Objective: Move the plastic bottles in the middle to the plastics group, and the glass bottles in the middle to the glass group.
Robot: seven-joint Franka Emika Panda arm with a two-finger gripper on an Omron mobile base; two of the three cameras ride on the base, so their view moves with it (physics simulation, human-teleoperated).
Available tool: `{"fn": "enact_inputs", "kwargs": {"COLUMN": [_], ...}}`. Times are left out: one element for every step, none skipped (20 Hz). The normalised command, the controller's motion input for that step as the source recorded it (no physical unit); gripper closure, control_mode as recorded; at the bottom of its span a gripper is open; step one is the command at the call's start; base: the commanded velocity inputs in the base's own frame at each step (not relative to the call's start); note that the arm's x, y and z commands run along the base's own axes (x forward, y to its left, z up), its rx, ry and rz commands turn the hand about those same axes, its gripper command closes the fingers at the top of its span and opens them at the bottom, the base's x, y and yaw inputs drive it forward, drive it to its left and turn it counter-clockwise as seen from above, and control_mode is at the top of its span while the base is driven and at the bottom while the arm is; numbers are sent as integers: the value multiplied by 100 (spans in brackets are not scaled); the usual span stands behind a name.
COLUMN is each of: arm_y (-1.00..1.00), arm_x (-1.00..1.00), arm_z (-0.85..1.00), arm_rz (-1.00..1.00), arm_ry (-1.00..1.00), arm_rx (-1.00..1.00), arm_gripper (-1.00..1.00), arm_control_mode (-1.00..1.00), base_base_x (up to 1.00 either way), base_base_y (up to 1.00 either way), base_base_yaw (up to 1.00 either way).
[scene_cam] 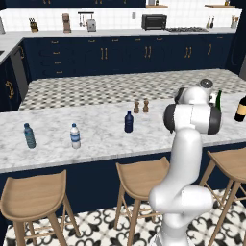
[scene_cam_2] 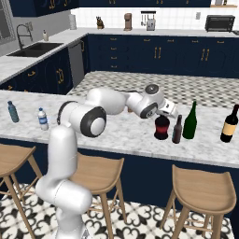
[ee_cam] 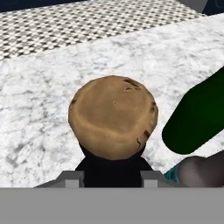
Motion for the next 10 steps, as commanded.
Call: {"fn": "enact_inputs", "kwargs": {"arm_y": [-5,-2,0,0,0,0,0,0,0,0], "arm_x": [0,0,0,0,0,0,0,0,0,0], "arm_z": [-11,-18,-18,-26,-27,-26,-26,-26,-22,-19], "arm_rz": [-1,-1,0,0,0,0,0,0,0,0], "arm_ry": [0,0,0,0,0,0,0,0,0,0], "arm_rx": [3,3,1,1,0,0,0,0,0,0], "arm_gripper": [100,100,100,100,100,100,100,100,100,100], "arm_control_mode": [-100,-100,-100,-100,-100,-100,-100,-100,-100,-100], "base_base_x": [0,0,0,0,0,0,0,0,0,0], "base_base_y": [0,0,0,0,0,0,0,0,0,0], "base_base_yaw": [0,0,0,0,0,0,0,0,0,0]}}
